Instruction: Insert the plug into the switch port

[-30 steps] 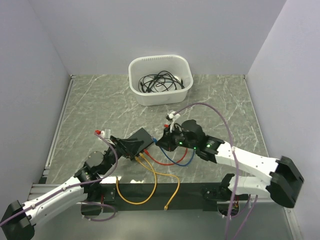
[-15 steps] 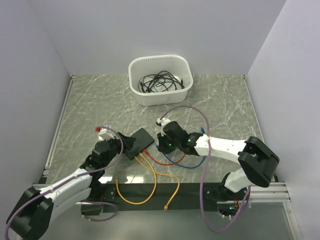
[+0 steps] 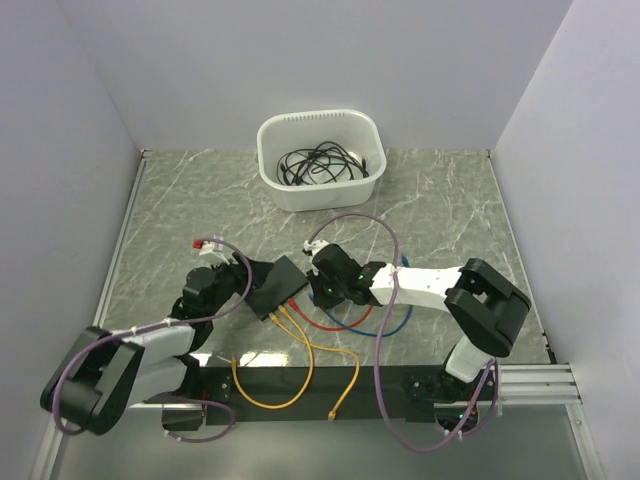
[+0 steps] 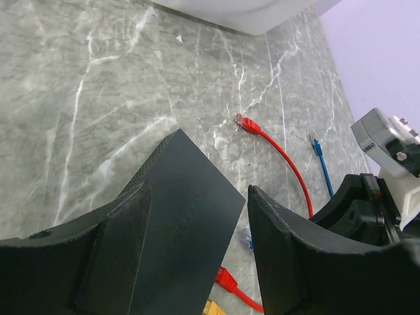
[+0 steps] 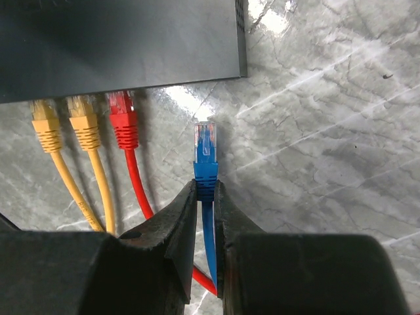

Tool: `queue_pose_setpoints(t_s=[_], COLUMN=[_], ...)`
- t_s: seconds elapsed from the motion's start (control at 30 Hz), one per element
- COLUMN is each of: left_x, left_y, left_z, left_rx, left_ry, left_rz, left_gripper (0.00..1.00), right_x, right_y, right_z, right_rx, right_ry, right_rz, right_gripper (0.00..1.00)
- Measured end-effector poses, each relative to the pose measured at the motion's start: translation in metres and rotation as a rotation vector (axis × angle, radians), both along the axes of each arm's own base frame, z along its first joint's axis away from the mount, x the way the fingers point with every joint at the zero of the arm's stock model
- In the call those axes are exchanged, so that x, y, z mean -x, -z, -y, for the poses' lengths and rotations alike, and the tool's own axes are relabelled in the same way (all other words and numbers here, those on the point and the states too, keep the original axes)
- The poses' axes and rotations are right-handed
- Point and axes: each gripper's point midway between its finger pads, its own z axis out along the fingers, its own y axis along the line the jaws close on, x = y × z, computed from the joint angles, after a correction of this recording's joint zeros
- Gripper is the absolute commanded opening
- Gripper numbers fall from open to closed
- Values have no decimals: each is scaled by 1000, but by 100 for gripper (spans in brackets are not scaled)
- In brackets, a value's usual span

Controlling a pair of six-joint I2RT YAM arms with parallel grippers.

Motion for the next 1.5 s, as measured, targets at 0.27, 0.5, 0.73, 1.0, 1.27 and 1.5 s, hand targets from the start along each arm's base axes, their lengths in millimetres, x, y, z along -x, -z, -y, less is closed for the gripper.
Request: queue_pose_setpoints(t_s=[0.27, 0.5, 0.73, 1.0, 1.27, 1.5], left_x=[-4, -1, 1, -1, -5, -20], left_y=[19, 29, 27, 31, 27, 8], left_z=[12, 25, 30, 30, 26, 17], left_rx=[4, 26, 41, 38, 14, -22], left_ry=[81, 154, 189, 190, 163, 95], left_rz=[-18, -27, -8, -5, 15, 77], left_gripper=[64, 60, 61, 64, 69, 69], right_x=[-8, -11, -13, -12, -11, -11], right_y=[-8, 7, 9, 7, 0, -1], right_z=[-13, -13, -12, -15, -19, -19], right_rx=[-3, 43, 50, 46, 33, 32], right_ry=[0, 10, 23, 25, 20, 20], right_rz=[19, 11, 16, 27, 42, 43], right_gripper=[0, 0, 0, 0, 0, 0])
